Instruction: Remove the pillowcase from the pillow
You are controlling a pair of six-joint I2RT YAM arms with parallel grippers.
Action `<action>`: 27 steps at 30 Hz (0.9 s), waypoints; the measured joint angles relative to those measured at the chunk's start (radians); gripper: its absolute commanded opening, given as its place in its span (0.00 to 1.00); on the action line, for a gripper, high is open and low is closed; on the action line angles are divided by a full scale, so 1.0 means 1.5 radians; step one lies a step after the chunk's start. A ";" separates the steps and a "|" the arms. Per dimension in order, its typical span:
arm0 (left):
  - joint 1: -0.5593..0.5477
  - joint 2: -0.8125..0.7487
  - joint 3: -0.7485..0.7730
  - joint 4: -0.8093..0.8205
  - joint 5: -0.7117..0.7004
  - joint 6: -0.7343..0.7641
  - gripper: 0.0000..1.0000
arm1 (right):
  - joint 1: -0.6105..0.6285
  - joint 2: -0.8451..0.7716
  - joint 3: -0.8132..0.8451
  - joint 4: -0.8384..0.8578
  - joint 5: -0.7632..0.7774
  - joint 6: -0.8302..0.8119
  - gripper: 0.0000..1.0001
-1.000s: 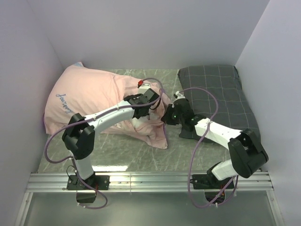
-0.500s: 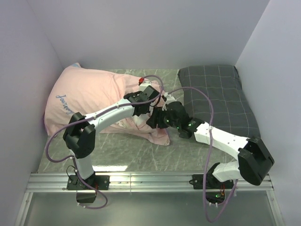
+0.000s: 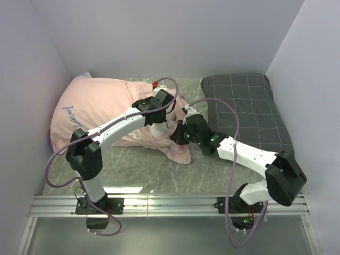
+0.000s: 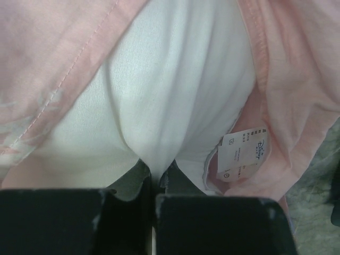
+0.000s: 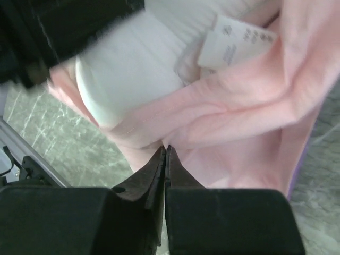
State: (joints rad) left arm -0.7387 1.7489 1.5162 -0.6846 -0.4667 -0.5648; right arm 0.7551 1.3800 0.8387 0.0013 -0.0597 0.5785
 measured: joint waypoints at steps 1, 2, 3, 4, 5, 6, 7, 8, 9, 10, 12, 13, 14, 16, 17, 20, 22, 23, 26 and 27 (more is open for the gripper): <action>0.005 0.000 0.006 -0.002 0.005 0.003 0.00 | 0.000 -0.009 -0.005 -0.001 0.004 0.000 0.02; 0.014 0.000 0.014 -0.005 0.014 0.005 0.00 | 0.000 -0.023 -0.013 -0.001 0.008 0.000 0.02; 0.022 0.000 0.021 -0.006 0.021 0.007 0.00 | 0.000 -0.037 -0.024 -0.002 0.010 0.000 0.01; 0.034 -0.001 0.029 -0.005 0.032 0.010 0.01 | 0.000 -0.054 -0.038 -0.001 0.013 0.001 0.01; 0.048 -0.003 0.038 -0.006 0.043 0.014 0.00 | 0.000 -0.070 -0.053 -0.002 0.015 0.001 0.01; 0.058 -0.003 0.047 -0.006 0.051 0.016 0.01 | 0.000 -0.083 -0.067 -0.003 0.017 0.003 0.01; 0.071 -0.003 0.059 -0.008 0.060 0.018 0.01 | 0.000 -0.095 -0.083 0.000 0.019 0.004 0.01; 0.083 -0.003 0.071 -0.011 0.068 0.020 0.00 | 0.000 -0.103 -0.099 0.003 0.024 0.006 0.01; 0.094 -0.003 0.086 -0.016 0.076 0.020 0.01 | 0.000 -0.105 -0.112 0.007 0.028 0.010 0.01; 0.104 -0.003 0.102 -0.025 0.087 0.020 0.01 | -0.001 -0.101 -0.121 0.011 0.032 0.015 0.00; 0.114 -0.003 0.135 -0.045 0.108 0.022 0.01 | -0.002 -0.075 -0.124 0.028 0.040 0.025 0.00; 0.115 -0.003 0.147 -0.053 0.116 0.026 0.01 | -0.002 -0.060 -0.121 0.038 0.041 0.029 0.00; 0.115 -0.004 0.155 -0.061 0.124 0.031 0.00 | -0.006 -0.035 -0.113 0.046 0.042 0.034 0.00; 0.112 -0.009 0.159 -0.069 0.141 0.038 0.01 | -0.017 0.028 -0.081 0.057 0.037 0.042 0.00; 0.110 -0.017 0.154 -0.070 0.149 0.039 0.00 | -0.027 0.068 -0.060 0.059 0.027 0.048 0.00; 0.104 -0.081 0.093 -0.064 0.181 0.045 0.01 | -0.071 0.187 0.015 0.079 -0.014 0.067 0.00; 0.101 -0.154 0.023 -0.055 0.214 0.043 0.00 | -0.092 0.249 0.058 0.091 -0.036 0.075 0.00; 0.099 -0.195 -0.011 -0.053 0.229 0.042 0.00 | -0.100 0.268 0.075 0.091 -0.046 0.078 0.04; 0.090 -0.295 -0.091 -0.048 0.261 0.036 0.00 | -0.102 0.278 0.099 0.094 -0.068 0.080 0.18; 0.087 -0.319 -0.111 -0.044 0.267 0.035 0.01 | -0.098 0.271 0.101 0.095 -0.073 0.079 0.21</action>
State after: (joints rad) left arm -0.6075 1.2697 1.3502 -0.7502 -0.0662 -0.5125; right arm 0.6079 1.7866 0.9897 0.1440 -0.1696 0.6975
